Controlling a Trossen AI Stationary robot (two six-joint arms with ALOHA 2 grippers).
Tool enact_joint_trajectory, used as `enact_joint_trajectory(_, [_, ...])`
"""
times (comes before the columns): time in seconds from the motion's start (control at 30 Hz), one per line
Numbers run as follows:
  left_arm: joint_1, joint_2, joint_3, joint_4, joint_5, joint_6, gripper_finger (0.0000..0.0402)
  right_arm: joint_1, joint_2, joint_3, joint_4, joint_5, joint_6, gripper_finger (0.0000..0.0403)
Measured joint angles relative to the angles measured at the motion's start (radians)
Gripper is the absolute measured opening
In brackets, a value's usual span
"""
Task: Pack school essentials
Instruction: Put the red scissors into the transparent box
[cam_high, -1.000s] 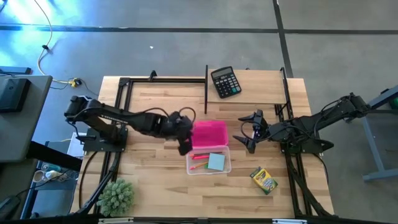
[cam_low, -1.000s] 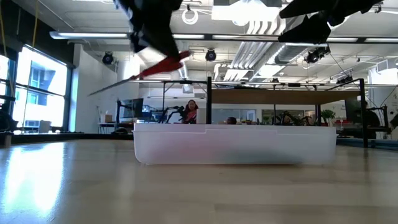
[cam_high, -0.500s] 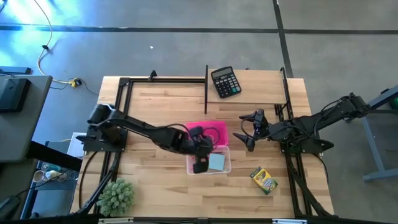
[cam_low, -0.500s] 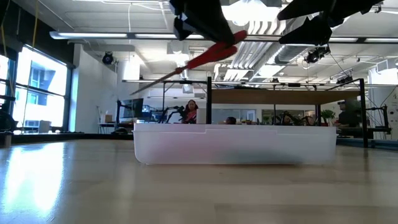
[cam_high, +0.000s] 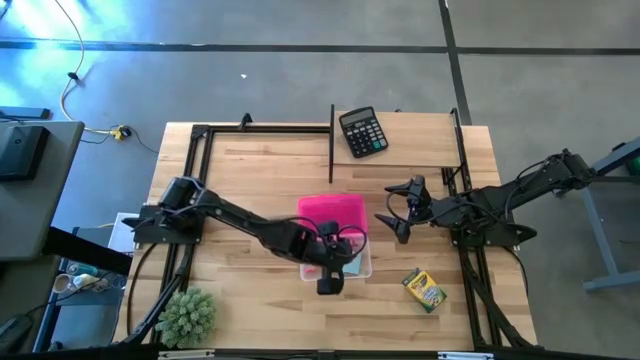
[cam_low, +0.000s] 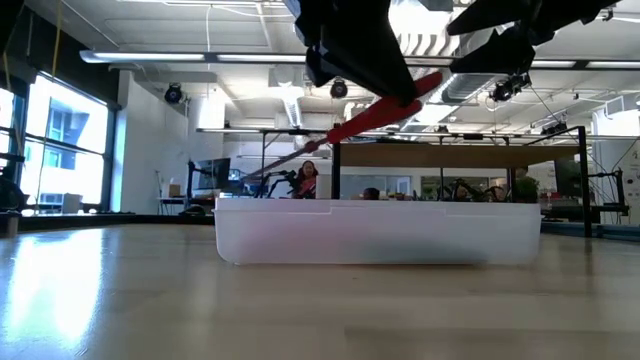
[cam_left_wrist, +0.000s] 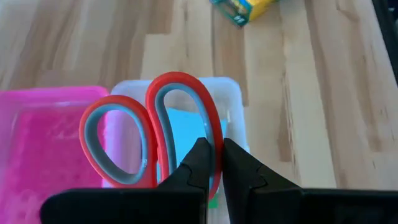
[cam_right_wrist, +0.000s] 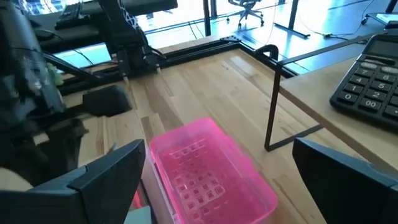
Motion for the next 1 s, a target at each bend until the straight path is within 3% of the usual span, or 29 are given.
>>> enact_joint_trajectory(0.3, [-0.005,0.006,0.000,0.050,0.014,0.145,0.0013,0.000,0.000,0.000,-0.007,0.000,0.005,0.0399])
enact_joint_trajectory(0.43, [-0.002,0.006,0.000,0.041,0.071,0.196,0.0014,0.000,0.000,0.000,-0.006,0.000,0.005,0.0399])
enact_joint_trajectory(0.8, [0.020,0.037,0.000,0.031,0.119,0.207,0.0016,0.000,0.000,0.000,-0.015,0.000,0.006,0.0399])
enact_joint_trajectory(1.0, [0.029,0.037,0.000,0.038,0.122,0.197,0.0040,0.000,0.000,0.000,-0.015,-0.002,0.005,0.0399])
